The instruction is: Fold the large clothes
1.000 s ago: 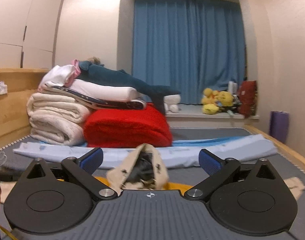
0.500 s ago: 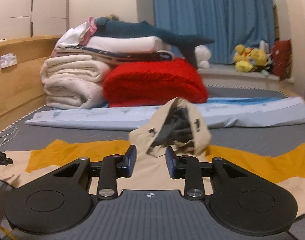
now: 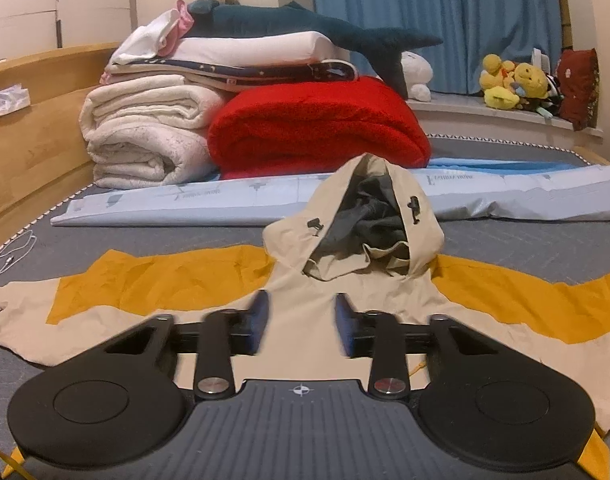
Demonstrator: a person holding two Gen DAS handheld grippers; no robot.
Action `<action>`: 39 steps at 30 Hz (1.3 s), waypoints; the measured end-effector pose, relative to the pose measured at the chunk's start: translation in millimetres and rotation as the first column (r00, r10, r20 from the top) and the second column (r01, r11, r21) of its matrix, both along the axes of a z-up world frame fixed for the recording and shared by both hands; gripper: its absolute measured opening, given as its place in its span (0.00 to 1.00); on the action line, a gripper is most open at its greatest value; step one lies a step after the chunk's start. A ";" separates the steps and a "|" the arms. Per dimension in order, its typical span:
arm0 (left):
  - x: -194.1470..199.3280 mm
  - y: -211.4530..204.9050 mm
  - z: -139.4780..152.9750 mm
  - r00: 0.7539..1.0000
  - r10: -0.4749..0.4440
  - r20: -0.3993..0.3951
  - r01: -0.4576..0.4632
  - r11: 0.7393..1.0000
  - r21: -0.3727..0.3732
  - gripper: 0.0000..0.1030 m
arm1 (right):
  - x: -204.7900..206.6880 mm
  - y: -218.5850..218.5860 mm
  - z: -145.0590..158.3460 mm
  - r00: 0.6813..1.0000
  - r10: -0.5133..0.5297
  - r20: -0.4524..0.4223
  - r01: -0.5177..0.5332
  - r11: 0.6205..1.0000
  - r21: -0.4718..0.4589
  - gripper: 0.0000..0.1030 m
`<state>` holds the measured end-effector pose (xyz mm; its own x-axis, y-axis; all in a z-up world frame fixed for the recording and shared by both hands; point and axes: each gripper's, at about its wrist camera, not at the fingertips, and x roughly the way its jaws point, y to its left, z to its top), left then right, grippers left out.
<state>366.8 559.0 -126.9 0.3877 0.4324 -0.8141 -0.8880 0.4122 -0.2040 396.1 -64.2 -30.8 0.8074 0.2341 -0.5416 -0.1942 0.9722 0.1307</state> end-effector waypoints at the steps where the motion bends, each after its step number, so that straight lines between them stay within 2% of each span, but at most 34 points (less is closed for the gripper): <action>1: -3.2 4.1 -1.0 1.000 0.016 0.019 -0.016 1.000 -0.009 0.53 | 0.9 -0.2 -1.7 1.000 -0.001 -0.009 0.001 1.000 0.002 0.08; 5: -5.9 10.2 0.6 0.999 0.024 0.049 -0.025 0.999 0.021 0.51 | 0.7 -0.8 -4.0 1.000 0.000 -0.018 0.000 1.000 0.001 0.07; 7: -7.5 10.8 -1.0 0.998 0.025 0.055 -0.027 0.999 0.040 0.29 | 0.0 -0.8 -5.0 1.000 0.004 -0.016 -0.004 1.000 -0.004 0.07; 8: -7.6 11.1 -1.9 0.998 0.027 0.051 -0.029 0.998 0.048 0.11 | -0.1 -1.2 -5.9 1.000 0.005 -0.017 -0.005 1.000 -0.006 0.07; 10: -6.9 8.0 2.2 0.998 0.039 0.055 -0.043 0.996 0.077 0.02 | 0.4 -2.2 -7.0 1.000 0.004 -0.022 -0.005 1.000 -0.009 0.07; 12: 2.6 -10.5 21.3 0.999 0.027 0.039 -0.033 0.985 0.172 0.00 | 1.3 -4.0 -7.4 0.999 -0.002 -0.032 0.002 1.000 -0.004 0.07; 13: 11.6 -28.2 37.9 1.000 -0.008 0.025 0.001 0.967 0.256 0.00 | 1.9 -5.3 -7.3 0.999 -0.006 -0.038 0.006 1.000 0.002 0.05; 15: 30.5 -74.4 73.4 0.989 -0.145 0.037 0.118 0.905 0.409 0.00 | 1.6 -6.3 -6.9 0.999 -0.009 -0.043 0.009 1.000 0.008 0.02; 16: 37.7 -102.7 92.2 0.971 -0.232 0.065 0.177 0.869 0.462 0.00 | 1.3 -6.1 -6.7 0.999 -0.010 -0.047 0.010 1.000 0.006 0.01; 17: 43.6 -134.5 110.3 0.941 -0.324 0.094 0.236 0.833 0.500 0.00 | 0.8 -5.7 -6.6 0.999 -0.012 -0.052 0.012 1.000 0.001 0.01; 19: 50.3 -196.0 136.4 0.863 -0.489 0.129 0.347 0.758 0.552 0.00 | -0.2 -6.4 -7.3 0.998 -0.015 -0.059 0.015 1.000 -0.005 0.01; 20: 51.9 -229.1 145.6 0.810 -0.571 0.134 0.406 0.711 0.574 0.00 | -0.4 -7.1 -8.0 0.998 -0.018 -0.067 0.018 1.000 -0.009 0.01; 22: 52.1 -300.2 157.2 0.672 -0.729 0.132 0.529 0.597 0.603 0.00 | -0.3 -9.4 -8.8 0.996 -0.029 -0.085 0.029 1.000 -0.007 0.01; 24: 47.7 -366.3 159.9 0.516 -0.848 0.121 0.637 0.475 0.608 0.00 | -0.4 -15.3 -11.0 0.993 -0.049 -0.110 0.050 0.999 0.002 0.01; 26: 43.4 -429.5 152.7 0.334 -0.937 0.101 0.758 0.331 0.562 0.02 | 0.0 -23.3 -12.9 0.987 -0.083 -0.135 0.084 0.996 0.007 0.02; 28: 41.6 -472.9 139.0 0.164 -0.981 0.100 0.863 0.192 0.467 0.09 | 0.7 -32.7 -14.5 0.979 -0.121 -0.162 0.125 0.992 0.011 0.04; 29: 38.3 -487.9 133.1 0.111 -0.989 0.102 0.898 0.144 0.415 0.19 | 1.3 -37.5 -15.6 0.975 -0.133 -0.177 0.138 0.990 0.014 0.07; 30: 35.5 -497.7 129.9 0.085 -0.991 0.101 0.921 0.116 0.372 0.27 | 1.9 -42.8 -16.0 0.970 -0.146 -0.193 0.153 0.988 0.023 0.15; 31: 32.8 -501.8 129.3 0.084 -0.992 0.095 0.932 0.112 0.345 0.29 | 2.1 -49.2 -15.4 0.965 -0.163 -0.204 0.174 0.984 0.036 0.23; 32: 31.3 -501.2 130.5 0.101 -0.991 0.088 0.937 0.124 0.327 0.29 | 1.5 -53.0 -14.8 0.962 -0.175 -0.207 0.188 0.981 0.045 0.24; 33: 30.7 -498.5 132.2 0.137 -0.987 0.082 0.937 0.156 0.312 0.29 | 0.9 -57.6 -13.5 0.960 -0.188 -0.209 0.203 0.978 0.055 0.25; 37: 38.1 -457.6 136.6 0.380 -0.922 0.069 0.893 0.385 0.232 0.29 | -0.8 -67.8 -8.5 0.959 -0.198 -0.205 0.220 0.971 0.090 0.25; 39: 44.3 -431.8 140.5 0.467 -0.881 0.080 0.843 0.470 0.261 0.29 | 1.1 -70.7 -10.3 0.954 -0.202 -0.221 0.230 0.967 0.109 0.25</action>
<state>411.1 127.2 13.6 0.7631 -0.0936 -0.6395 -0.0125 0.9871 -0.1594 397.3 -134.8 -41.1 0.7202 0.1472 -0.6779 0.0629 0.9593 0.2752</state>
